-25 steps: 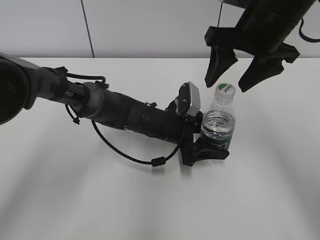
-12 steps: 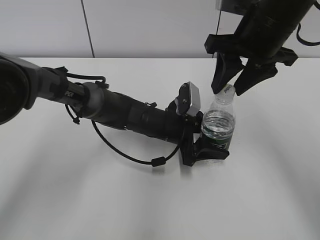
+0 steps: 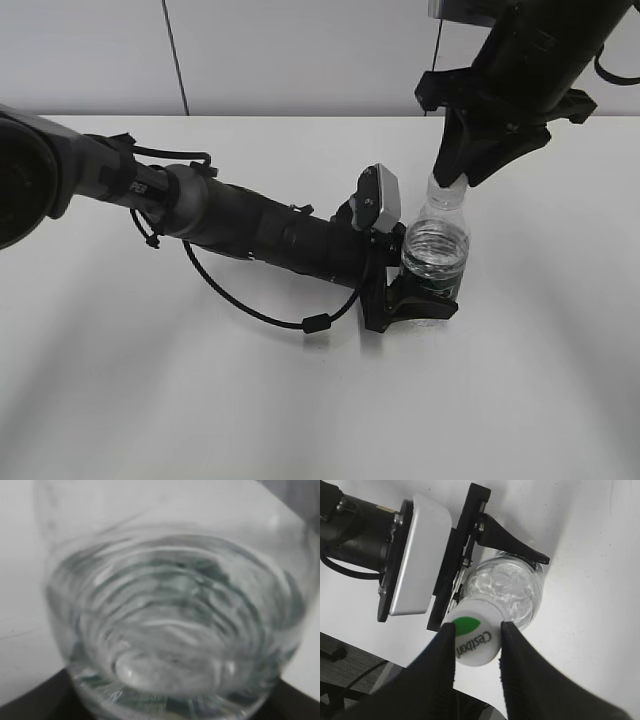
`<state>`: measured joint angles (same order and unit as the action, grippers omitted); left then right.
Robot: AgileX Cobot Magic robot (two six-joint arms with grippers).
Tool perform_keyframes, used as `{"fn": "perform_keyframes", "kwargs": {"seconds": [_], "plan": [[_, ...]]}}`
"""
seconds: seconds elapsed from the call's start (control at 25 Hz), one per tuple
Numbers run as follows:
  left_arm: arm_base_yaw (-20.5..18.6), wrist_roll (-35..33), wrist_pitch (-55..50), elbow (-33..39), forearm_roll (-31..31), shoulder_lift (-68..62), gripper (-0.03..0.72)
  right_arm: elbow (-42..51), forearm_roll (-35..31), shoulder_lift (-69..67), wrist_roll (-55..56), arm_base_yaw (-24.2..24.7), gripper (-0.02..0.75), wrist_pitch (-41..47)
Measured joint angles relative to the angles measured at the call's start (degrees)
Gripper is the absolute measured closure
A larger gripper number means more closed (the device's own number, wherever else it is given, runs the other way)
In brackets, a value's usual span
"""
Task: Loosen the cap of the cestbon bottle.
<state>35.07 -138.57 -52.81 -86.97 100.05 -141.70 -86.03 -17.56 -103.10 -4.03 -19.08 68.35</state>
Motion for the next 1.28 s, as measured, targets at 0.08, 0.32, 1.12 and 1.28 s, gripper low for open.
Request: {"fn": "perform_keyframes", "kwargs": {"seconds": [0.08, 0.32, 1.12, 1.28], "plan": [[0.0, 0.0, 0.0, 0.0, 0.0, 0.0, 0.185, -0.1, 0.3, 0.1, -0.5, 0.0, 0.511, 0.1], [0.0, 0.0, 0.1, 0.0, 0.1, 0.0, 0.185, -0.1, 0.5, 0.1, 0.7, 0.0, 0.402, 0.1], [0.0, 0.1, 0.0, 0.0, 0.1, 0.0, 0.185, 0.0, -0.1, -1.5, 0.7, 0.0, 0.255, -0.4], [0.0, 0.1, 0.1, 0.0, 0.1, 0.0, 0.185, 0.0, -0.4, -1.5, 0.5, 0.0, 0.392, -0.4]]}}
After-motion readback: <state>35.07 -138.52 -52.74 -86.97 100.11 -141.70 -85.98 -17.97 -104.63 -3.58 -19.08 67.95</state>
